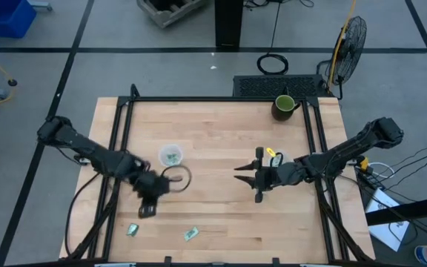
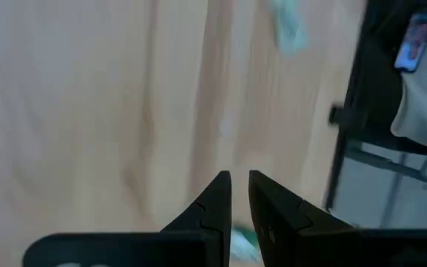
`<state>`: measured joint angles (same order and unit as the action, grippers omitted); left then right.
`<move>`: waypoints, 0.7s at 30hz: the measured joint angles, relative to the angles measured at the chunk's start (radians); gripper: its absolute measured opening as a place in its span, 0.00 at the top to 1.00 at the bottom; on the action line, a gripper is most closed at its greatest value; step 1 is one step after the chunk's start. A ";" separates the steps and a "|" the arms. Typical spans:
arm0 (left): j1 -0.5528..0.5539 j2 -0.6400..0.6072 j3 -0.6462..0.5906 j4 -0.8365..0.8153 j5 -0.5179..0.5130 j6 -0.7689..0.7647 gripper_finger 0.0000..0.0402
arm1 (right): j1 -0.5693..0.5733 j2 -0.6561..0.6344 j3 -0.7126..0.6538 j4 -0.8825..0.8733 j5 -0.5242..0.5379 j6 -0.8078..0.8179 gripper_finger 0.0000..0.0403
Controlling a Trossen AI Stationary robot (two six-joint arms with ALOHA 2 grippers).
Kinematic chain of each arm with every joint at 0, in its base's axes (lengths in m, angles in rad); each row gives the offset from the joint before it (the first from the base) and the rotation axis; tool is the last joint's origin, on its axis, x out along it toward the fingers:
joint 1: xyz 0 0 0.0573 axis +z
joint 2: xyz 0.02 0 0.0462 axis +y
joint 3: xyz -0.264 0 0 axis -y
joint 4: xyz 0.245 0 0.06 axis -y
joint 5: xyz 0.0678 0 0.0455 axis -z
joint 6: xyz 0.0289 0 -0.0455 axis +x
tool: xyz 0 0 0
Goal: Pick and place items into bin
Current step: Put the stevia packet into the left transparent bin
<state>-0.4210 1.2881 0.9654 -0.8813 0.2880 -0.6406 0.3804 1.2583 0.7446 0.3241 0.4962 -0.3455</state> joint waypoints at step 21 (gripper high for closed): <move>-0.436 0.001 -0.216 0.278 -0.084 -1.056 0.87 | -0.121 0.000 0.000 0.190 -0.003 -0.378 0.74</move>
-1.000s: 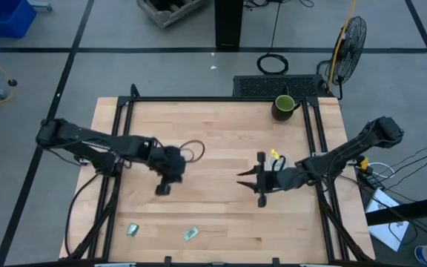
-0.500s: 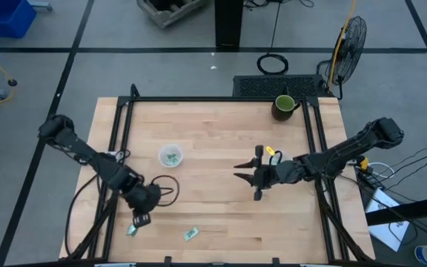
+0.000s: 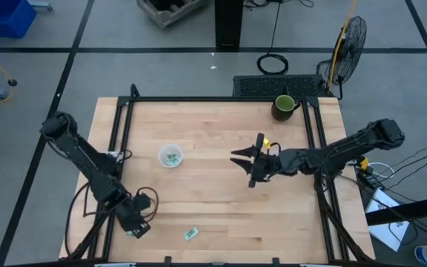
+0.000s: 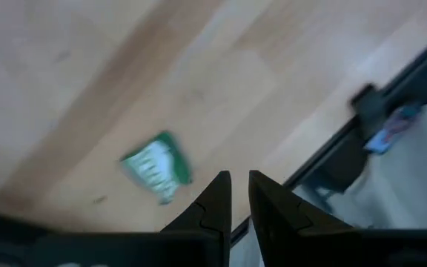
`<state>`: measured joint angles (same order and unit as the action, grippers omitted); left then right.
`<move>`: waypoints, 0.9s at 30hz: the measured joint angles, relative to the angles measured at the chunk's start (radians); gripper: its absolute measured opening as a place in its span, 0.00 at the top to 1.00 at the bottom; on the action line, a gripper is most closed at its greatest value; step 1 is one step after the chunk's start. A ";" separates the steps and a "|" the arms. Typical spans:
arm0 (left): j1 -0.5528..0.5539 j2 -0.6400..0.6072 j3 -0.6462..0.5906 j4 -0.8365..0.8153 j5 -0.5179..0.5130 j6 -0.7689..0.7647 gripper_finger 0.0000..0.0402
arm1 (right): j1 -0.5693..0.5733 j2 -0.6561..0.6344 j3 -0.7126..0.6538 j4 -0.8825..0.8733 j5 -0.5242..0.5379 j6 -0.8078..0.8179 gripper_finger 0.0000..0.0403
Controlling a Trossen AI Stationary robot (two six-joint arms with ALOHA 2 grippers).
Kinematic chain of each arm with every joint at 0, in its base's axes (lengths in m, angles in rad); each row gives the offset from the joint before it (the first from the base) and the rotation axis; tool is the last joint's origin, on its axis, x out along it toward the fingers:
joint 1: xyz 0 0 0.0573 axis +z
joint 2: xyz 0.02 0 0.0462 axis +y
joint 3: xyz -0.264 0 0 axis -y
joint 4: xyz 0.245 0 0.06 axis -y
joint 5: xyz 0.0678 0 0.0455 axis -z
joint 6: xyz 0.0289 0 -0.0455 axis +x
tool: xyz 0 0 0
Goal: Pick and place items into bin
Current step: Put the stevia packet into the left transparent bin
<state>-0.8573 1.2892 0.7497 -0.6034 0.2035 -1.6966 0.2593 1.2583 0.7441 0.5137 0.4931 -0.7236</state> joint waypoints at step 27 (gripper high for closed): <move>-0.146 0.083 -0.114 0.112 -0.011 -0.167 0.72 | -0.167 0.000 0.000 0.089 -0.367 -0.024 0.74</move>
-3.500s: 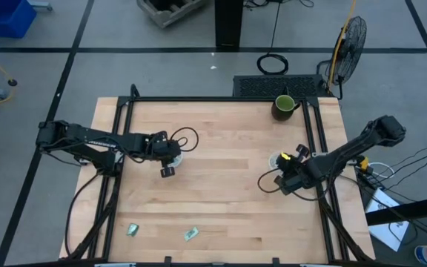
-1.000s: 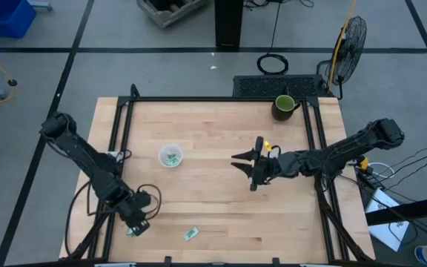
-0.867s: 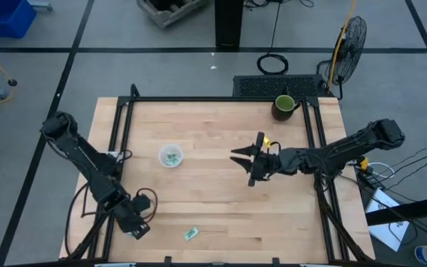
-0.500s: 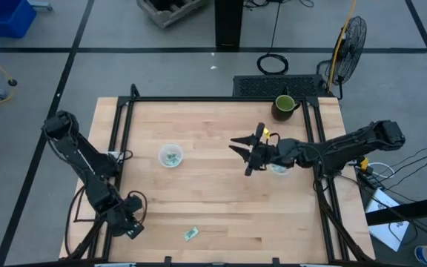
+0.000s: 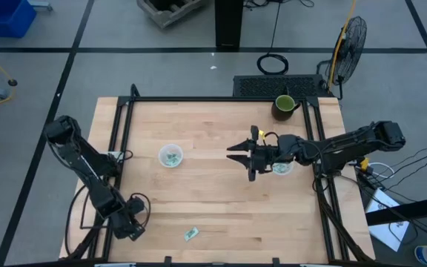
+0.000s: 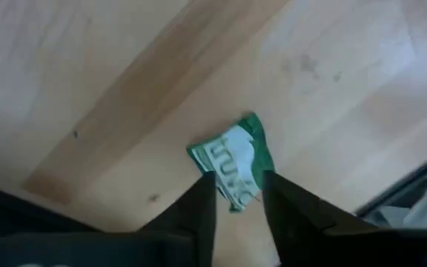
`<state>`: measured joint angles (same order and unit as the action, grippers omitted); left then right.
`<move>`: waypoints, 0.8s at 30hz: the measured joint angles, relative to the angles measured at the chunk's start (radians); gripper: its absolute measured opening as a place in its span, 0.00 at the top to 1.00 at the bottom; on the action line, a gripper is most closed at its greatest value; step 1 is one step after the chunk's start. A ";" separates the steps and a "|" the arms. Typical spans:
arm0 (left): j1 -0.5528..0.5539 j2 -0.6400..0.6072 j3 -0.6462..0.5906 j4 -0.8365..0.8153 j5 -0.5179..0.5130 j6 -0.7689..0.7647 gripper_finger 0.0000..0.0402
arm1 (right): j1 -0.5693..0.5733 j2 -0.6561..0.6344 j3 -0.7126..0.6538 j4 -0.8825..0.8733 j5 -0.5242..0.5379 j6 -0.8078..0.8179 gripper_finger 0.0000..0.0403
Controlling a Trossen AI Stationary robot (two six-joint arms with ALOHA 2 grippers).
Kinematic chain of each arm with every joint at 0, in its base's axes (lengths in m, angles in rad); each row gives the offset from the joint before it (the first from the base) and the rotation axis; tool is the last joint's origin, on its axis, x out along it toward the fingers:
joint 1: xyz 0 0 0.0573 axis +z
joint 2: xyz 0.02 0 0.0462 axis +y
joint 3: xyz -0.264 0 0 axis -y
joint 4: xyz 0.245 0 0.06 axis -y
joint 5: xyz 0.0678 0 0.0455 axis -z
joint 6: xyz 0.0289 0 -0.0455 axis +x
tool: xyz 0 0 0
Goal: Pick and place items into bin
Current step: Put the stevia packet into the left transparent bin
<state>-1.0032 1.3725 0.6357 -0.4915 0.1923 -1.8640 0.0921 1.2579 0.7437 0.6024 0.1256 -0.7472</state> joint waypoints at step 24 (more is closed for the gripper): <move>0.014 0.079 0.003 -0.056 -0.005 0.194 0.92 | 0.000 0.000 0.000 -0.001 0.001 0.002 0.74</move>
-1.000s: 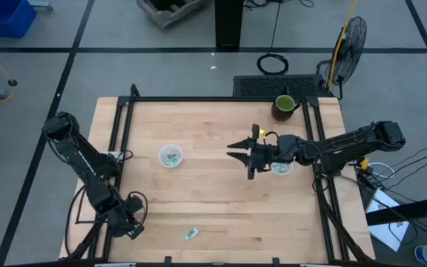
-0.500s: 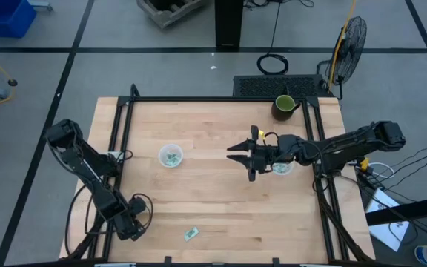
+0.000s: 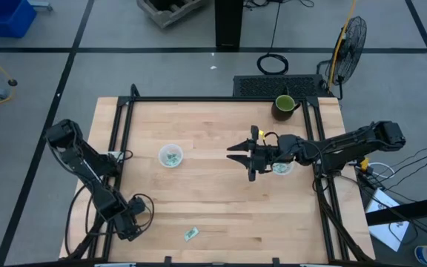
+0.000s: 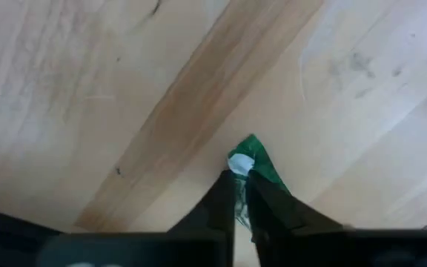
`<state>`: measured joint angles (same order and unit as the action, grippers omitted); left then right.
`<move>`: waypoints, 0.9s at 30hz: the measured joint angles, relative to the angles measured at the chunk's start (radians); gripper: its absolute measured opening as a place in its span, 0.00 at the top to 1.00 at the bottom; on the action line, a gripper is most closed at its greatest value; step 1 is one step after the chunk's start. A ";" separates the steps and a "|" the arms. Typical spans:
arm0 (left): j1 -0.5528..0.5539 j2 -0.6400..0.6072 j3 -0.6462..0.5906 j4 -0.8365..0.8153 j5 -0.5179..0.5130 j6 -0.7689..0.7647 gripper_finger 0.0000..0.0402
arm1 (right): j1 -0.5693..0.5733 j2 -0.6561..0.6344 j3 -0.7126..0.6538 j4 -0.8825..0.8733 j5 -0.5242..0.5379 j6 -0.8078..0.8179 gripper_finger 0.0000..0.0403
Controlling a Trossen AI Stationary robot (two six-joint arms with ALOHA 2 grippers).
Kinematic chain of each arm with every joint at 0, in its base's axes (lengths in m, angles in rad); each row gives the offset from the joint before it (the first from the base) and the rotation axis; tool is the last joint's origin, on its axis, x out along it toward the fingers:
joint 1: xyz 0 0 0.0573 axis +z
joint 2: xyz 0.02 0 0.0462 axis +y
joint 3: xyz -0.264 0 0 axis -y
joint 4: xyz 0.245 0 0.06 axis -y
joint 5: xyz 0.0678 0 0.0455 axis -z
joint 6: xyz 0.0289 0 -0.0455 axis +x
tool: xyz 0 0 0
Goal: Pick and place items into bin
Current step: Put the stevia packet into the left transparent bin
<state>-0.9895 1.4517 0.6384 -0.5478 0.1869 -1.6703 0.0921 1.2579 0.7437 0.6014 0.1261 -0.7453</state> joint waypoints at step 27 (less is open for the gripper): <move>0.475 -0.243 0.167 -0.513 -0.661 0.431 0.96 | 0.000 0.000 0.000 -0.009 -0.001 0.164 0.74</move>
<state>-0.5143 1.2084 0.8054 -1.0612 -0.4739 -1.2390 0.0924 1.2579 0.7437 0.5924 0.1253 -0.5814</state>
